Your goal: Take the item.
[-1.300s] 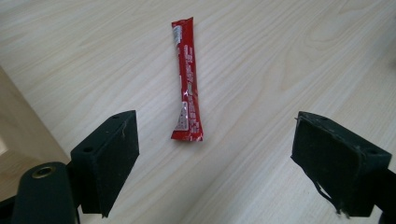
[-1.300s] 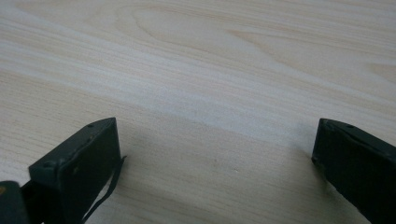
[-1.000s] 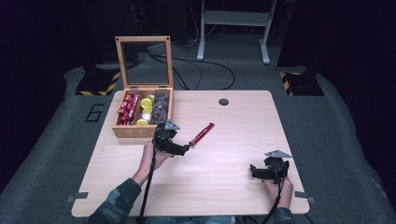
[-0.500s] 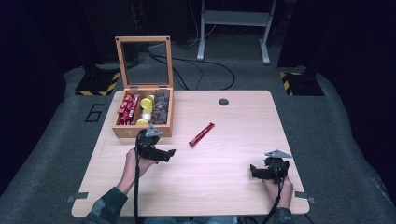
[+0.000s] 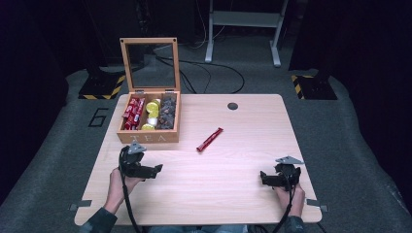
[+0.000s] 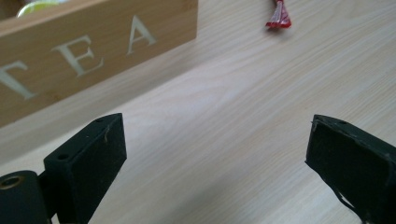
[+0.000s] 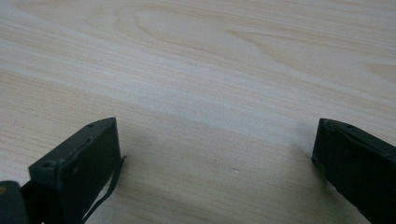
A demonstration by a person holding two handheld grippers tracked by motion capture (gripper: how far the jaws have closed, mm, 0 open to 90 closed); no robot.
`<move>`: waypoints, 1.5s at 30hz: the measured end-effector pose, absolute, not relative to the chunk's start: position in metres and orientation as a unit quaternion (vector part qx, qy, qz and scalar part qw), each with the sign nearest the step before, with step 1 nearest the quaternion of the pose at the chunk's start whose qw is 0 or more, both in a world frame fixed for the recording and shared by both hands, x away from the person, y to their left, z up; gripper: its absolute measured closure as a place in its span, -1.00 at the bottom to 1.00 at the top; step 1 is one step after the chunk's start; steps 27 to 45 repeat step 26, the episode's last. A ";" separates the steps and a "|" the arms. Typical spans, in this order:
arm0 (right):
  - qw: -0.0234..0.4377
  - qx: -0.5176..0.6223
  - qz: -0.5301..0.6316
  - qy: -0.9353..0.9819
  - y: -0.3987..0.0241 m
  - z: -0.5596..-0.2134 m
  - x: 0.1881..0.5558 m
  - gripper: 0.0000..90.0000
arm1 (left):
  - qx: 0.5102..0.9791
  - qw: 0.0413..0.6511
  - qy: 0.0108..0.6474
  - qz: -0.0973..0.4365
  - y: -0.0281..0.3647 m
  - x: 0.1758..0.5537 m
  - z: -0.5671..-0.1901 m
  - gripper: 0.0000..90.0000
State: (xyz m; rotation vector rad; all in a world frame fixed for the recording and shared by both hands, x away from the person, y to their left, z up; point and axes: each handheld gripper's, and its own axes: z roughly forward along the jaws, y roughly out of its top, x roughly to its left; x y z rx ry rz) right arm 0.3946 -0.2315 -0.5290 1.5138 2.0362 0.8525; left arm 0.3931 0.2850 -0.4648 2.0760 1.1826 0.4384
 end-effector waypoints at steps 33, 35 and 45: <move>0.230 0.551 0.313 0.739 -0.231 -0.529 0.395 -0.99 | 0.759 0.325 0.518 0.222 0.327 0.370 -0.532 -1.00; 0.230 0.551 0.313 0.739 -0.231 -0.529 0.395 -0.99 | 0.759 0.325 0.518 0.222 0.327 0.370 -0.532 -1.00; 0.230 0.551 0.313 0.739 -0.231 -0.529 0.395 -0.99 | 0.759 0.325 0.518 0.222 0.327 0.370 -0.532 -1.00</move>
